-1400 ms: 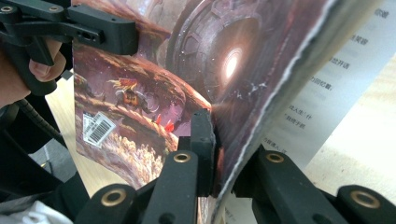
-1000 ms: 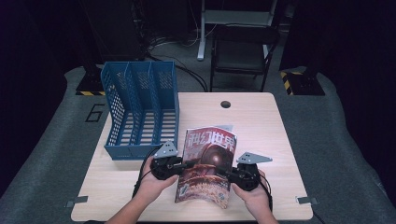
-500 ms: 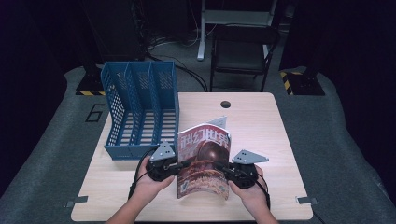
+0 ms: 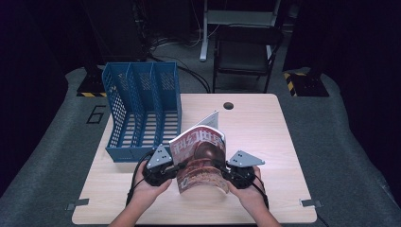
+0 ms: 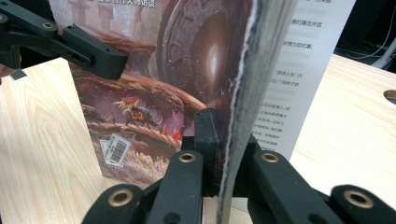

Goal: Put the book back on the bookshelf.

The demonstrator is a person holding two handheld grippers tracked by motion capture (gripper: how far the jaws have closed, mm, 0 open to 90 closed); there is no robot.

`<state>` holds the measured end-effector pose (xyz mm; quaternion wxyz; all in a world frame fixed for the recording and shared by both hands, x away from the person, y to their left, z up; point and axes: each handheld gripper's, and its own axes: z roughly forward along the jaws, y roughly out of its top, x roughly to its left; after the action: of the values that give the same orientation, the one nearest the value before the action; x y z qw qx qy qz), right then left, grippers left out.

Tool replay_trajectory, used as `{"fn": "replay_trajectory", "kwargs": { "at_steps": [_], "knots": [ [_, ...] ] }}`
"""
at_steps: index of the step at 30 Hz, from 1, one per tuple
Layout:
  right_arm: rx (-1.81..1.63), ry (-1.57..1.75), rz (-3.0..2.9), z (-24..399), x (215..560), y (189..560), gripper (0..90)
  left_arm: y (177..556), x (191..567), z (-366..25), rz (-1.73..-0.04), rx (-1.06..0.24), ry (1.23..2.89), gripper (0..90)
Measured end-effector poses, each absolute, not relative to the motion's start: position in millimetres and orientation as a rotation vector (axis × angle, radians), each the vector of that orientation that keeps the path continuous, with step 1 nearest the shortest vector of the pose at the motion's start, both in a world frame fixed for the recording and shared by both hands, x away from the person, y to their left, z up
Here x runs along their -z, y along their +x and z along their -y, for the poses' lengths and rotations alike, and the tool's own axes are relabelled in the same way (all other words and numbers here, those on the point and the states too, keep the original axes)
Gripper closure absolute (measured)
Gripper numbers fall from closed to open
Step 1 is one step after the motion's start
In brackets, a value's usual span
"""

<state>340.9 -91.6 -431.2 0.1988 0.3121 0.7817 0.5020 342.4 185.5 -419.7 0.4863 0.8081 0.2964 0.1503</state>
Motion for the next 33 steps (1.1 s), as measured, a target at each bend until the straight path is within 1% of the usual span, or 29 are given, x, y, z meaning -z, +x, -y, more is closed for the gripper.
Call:
{"fn": "replay_trajectory", "kwargs": {
  "at_steps": [4,10,12,13,14,18,24,27,30,33],
  "knots": [
    [-1.416,0.851,-2.197,91.7,432.8,341.7,85.6,341.6,421.3,-188.0,-0.734,-0.35,1.956,82.6],
    [-1.451,0.911,-2.202,98.2,435.9,342.4,84.0,339.5,422.2,-187.5,-0.731,-0.313,1.945,83.2],
    [-1.458,0.937,-2.208,102.3,437.5,343.3,79.9,338.4,421.7,-186.6,-0.714,-0.313,1.952,83.2],
    [-1.458,0.937,-2.208,102.3,437.5,343.3,79.9,338.4,421.7,-186.6,-0.714,-0.313,1.952,83.2],
    [-1.481,0.964,-2.212,105.2,438.2,343.7,77.4,338.0,421.6,-187.0,-0.71,-0.309,1.954,83.2],
    [-1.498,0.989,-2.214,107.9,439.7,344.9,72.0,337.7,421.3,-186.8,-0.695,-0.303,1.958,83.0],
    [-1.509,1.016,-2.222,110.7,441.4,344.3,67.4,337.7,421.3,-187.4,-0.704,-0.275,1.958,82.0],
    [-1.511,1.031,-2.219,114.5,443.2,344.6,63.3,338.5,420.8,-187.6,-0.7,-0.276,1.961,81.5],
    [-1.513,1.06,-2.213,118.5,445.2,346.0,58.8,339.4,419.9,-188.5,-0.693,-0.258,1.976,80.3],
    [-1.516,1.085,-2.219,122.3,447.9,347.2,57.7,339.3,419.3,-187.9,-0.689,-0.262,1.977,76.9]
  ]
}}
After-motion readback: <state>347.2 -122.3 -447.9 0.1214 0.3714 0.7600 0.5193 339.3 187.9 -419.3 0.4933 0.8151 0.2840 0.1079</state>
